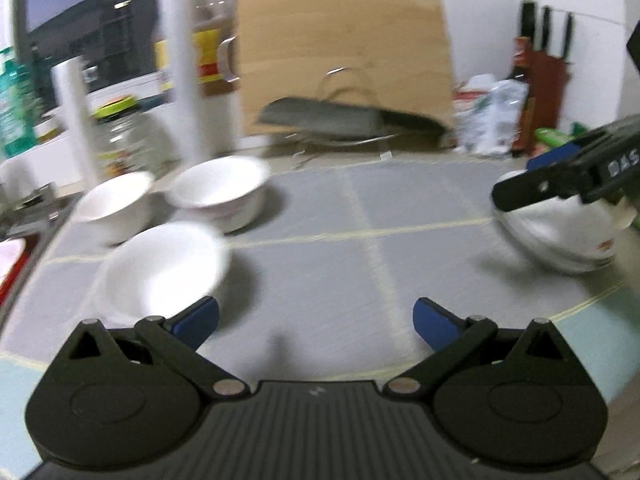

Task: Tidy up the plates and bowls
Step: 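Move the right gripper away from the stack toward the white bowls, then close the left gripper on the rim of a plain white bowl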

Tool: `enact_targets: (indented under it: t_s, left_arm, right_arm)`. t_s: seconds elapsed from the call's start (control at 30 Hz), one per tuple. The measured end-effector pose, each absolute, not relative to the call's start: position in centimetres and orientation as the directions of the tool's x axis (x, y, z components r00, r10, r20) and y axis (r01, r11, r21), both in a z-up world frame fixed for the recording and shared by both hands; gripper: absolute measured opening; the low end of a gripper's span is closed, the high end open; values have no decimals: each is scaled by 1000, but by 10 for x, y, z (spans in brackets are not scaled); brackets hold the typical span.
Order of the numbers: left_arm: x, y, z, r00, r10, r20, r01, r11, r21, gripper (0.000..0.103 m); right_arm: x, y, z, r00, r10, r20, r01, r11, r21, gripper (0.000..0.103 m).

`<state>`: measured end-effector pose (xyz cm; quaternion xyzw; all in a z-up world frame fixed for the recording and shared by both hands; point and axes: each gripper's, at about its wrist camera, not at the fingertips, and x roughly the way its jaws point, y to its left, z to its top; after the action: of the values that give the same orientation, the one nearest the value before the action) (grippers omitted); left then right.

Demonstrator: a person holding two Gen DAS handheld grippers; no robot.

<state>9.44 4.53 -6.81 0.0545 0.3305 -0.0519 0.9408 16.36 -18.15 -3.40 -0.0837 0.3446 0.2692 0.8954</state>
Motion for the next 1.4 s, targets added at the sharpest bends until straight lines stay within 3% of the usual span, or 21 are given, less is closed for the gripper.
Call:
enact_targets:
  t_s: [0.27, 0.73, 0.9, 1.13, 1.23, 1.4]
  left_arm:
    - [96, 116, -93, 758, 5, -652, 69, 994, 88, 102]
    - [117, 154, -121, 716, -85, -693, 146, 989, 30, 103]
    - [115, 162, -119, 709, -127, -694, 203, 979, 29, 103]
    - [105, 205, -100, 709, -118, -695, 163, 987, -1, 102]
    - [108, 219, -88, 716, -81, -694, 160, 986, 50, 102]
    - [132, 223, -75, 667, -202, -717, 278, 961, -12, 102]
  right_arm:
    - [155, -98, -41, 581, 426, -693, -590, 807, 1, 103]
    - [156, -35, -57, 555, 422, -717, -629, 777, -30, 103]
    - [156, -9, -70, 522, 462, -717, -681, 731, -25, 103]
    - [158, 9, -79, 513, 481, -710, -719, 693, -50, 103]
    - [157, 16, -85, 515, 480, -710, -730, 680, -69, 103]
    - [155, 30, -95, 525, 472, -708, -745, 657, -113, 103]
